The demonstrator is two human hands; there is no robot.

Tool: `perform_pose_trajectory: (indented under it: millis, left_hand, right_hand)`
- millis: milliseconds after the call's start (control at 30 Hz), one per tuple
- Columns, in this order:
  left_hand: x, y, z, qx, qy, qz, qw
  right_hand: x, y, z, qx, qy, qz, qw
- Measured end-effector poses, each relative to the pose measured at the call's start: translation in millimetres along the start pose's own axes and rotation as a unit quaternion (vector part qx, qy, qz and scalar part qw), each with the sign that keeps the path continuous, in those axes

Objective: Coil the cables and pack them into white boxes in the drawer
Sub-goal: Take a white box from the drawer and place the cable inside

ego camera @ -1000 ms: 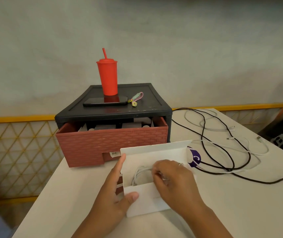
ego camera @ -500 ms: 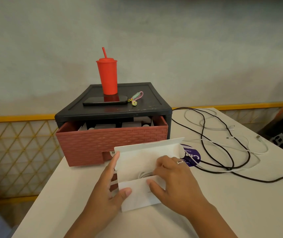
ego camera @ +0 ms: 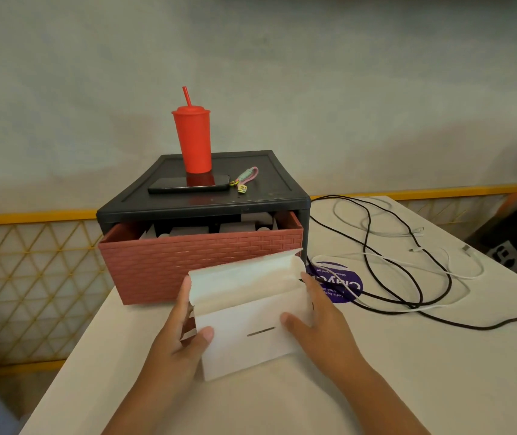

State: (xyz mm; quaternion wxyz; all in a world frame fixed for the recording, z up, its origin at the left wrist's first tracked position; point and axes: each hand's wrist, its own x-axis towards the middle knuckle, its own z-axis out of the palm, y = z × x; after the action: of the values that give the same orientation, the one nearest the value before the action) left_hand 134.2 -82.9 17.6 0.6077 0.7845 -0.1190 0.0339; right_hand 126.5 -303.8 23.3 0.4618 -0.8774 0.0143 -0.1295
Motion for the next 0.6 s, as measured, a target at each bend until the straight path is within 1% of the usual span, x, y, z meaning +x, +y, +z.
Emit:
perform_pose_trajectory:
  millis: [67,167,433,600]
  left_hand:
    - [3.0,-7.1,0.0,-0.019,0.003,-0.014,1.0]
    - [5.3,-12.0,3.2,-0.034,0.0,-0.034,0.999]
    - [5.5,-18.2,8.2,-0.011,0.017,-0.04,0.999]
    - [5.5,-12.7,10.3,-0.022,0.001,-0.052,0.998]
  right_hand:
    - [0.4,0.7,4.8,0.017,-0.003,0.012,1.0]
    - [0.8,1.0,5.9,0.032,0.018,0.015,0.999]
    - [2.5,3.8,6.1,0.121,0.051,0.033,0.991]
    - [3.5,5.8,6.3,0.123,0.014,0.023,0.992]
